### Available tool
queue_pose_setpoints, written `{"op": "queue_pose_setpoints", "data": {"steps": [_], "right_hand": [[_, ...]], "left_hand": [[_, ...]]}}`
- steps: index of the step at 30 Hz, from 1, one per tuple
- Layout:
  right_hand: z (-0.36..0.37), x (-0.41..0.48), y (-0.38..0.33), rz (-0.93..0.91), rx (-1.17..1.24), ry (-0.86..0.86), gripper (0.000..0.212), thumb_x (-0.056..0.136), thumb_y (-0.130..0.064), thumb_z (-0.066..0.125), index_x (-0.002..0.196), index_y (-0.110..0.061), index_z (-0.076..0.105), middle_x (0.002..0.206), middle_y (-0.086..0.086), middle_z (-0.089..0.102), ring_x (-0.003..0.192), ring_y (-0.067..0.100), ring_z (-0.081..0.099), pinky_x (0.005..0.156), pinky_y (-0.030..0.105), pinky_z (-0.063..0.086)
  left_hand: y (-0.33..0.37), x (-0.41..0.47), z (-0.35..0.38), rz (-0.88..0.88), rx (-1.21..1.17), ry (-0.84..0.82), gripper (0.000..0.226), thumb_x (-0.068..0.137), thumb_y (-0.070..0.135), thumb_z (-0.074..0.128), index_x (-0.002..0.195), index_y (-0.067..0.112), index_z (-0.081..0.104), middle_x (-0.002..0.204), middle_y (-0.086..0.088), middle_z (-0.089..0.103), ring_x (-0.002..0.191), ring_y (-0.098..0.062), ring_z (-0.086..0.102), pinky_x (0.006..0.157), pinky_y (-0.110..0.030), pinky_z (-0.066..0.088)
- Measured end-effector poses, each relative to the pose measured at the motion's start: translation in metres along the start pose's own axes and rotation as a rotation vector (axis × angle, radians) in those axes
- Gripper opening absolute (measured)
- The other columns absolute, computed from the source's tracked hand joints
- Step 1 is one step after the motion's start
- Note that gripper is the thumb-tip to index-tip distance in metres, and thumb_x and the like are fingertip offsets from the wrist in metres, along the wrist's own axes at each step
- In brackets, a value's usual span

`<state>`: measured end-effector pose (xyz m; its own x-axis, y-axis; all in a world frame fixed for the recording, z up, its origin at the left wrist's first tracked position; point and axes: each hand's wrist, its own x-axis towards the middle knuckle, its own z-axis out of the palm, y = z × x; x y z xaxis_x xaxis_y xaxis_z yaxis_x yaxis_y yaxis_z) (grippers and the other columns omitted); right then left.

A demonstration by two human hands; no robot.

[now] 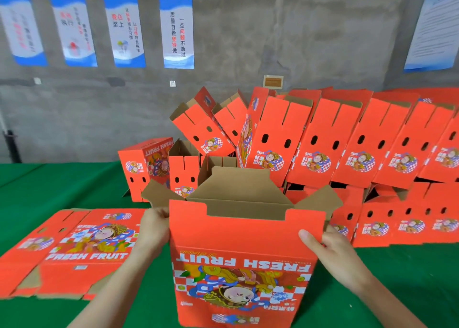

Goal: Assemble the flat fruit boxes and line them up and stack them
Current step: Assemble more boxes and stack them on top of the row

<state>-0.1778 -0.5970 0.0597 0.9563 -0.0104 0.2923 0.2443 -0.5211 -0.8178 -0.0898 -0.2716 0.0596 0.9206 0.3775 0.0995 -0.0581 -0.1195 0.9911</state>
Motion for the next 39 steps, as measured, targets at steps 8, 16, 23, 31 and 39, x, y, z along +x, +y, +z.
{"op": "queue_pose_setpoints", "data": {"steps": [8,16,23,31,39], "right_hand": [[0.004,0.005,0.010,0.122,0.332,0.233,0.046,0.071,-0.064,0.056,0.086,-0.025,0.073,0.093,0.010,0.071,0.086,0.027,0.069,0.088,0.049,0.051],[0.004,0.012,0.021,0.150,0.014,0.314,0.051,0.086,-0.039,0.065,0.057,0.003,0.061,0.082,0.013,0.060,0.088,0.024,0.056,0.079,0.043,0.047],[0.003,0.025,0.024,0.157,-0.118,0.276,0.043,0.084,-0.029,0.070,0.069,0.010,0.064,0.120,0.005,0.045,0.124,0.014,0.036,0.085,0.020,0.023],[0.003,0.025,0.019,0.120,-0.243,0.221,0.033,0.085,-0.031,0.069,0.072,0.000,0.068,0.137,0.010,0.044,0.137,0.012,0.025,0.092,0.020,0.023],[-0.006,0.019,0.004,0.048,-0.810,0.230,0.091,0.082,-0.039,0.065,0.151,-0.027,0.007,0.150,0.005,-0.039,0.134,0.032,-0.041,0.104,0.053,-0.027]], "left_hand": [[-0.010,-0.030,0.019,-0.009,-0.311,0.250,0.037,0.080,-0.011,0.052,0.094,0.016,0.073,0.061,0.003,0.065,0.036,0.001,0.046,0.037,-0.013,0.038],[-0.016,-0.044,0.024,-0.057,-0.258,0.333,0.035,0.084,0.002,0.064,0.119,0.004,0.065,0.112,-0.013,0.068,0.093,-0.018,0.061,0.087,-0.030,0.047],[-0.009,-0.059,0.017,0.086,-0.113,0.128,0.020,0.074,0.011,0.078,0.090,0.022,0.071,0.087,0.003,0.074,0.072,0.000,0.067,0.065,-0.020,0.054],[0.006,-0.064,0.015,0.357,0.683,0.110,0.062,0.064,0.010,0.080,0.119,0.007,0.050,0.137,-0.015,0.038,0.127,-0.042,0.031,0.099,-0.058,0.036],[0.001,-0.058,0.019,0.359,0.901,0.036,0.089,0.075,0.010,0.074,0.149,0.023,0.026,0.161,0.007,-0.004,0.146,-0.031,-0.007,0.111,-0.063,0.010]]}}
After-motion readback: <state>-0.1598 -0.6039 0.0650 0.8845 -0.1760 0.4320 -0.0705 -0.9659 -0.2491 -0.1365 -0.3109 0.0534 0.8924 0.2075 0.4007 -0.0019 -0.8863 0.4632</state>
